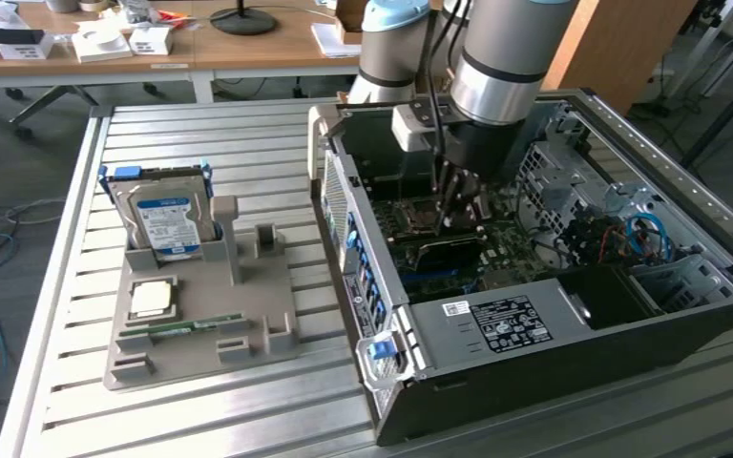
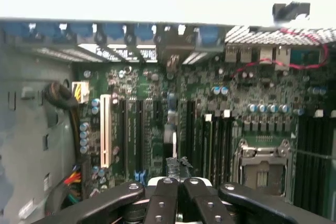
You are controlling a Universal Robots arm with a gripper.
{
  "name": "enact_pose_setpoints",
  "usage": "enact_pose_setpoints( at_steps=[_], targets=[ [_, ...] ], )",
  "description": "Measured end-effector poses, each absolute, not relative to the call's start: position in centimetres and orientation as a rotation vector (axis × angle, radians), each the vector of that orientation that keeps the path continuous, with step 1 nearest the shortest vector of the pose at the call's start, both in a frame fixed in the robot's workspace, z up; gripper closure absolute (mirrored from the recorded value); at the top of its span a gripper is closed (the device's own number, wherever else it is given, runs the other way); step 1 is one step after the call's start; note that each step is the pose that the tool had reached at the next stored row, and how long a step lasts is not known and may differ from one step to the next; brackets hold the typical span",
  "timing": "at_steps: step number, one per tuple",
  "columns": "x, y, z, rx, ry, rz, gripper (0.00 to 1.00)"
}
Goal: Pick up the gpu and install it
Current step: 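Press down on the gpu until it lock into place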
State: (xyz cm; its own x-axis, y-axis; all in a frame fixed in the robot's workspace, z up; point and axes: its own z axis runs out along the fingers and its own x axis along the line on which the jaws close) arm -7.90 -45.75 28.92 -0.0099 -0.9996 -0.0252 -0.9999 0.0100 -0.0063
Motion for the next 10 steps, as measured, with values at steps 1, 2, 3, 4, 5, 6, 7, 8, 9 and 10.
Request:
enact_pose_setpoints(
  at_steps=[1,2,3,4,5,6,7,8,9,10],
  targets=[
    [-8.04,-45.7,28.9,-2.195,2.217,0.021,0.89],
    [-8.05,-45.69,28.87,-2.194,2.217,0.021,0.89],
    [-8.05,-45.67,28.77,-2.195,2.216,0.021,0.89],
    [-8.05,-45.65,28.63,-2.195,2.216,0.021,0.89],
    [-8.06,-45.62,28.47,-2.194,2.216,0.021,0.89],
    [-8.05,-45.6,28.36,-2.194,2.216,0.021,0.89],
    [-8.05,-45.59,28.34,-2.194,2.216,0.021,0.89],
    [-8.05,-45.59,28.34,-2.194,2.216,0.021,0.89],
    [-8.05,-45.59,28.34,-2.194,2.216,0.021,0.89],
    [-8.06,-45.58,28.34,-2.194,2.216,0.021,0.89]
  ],
)
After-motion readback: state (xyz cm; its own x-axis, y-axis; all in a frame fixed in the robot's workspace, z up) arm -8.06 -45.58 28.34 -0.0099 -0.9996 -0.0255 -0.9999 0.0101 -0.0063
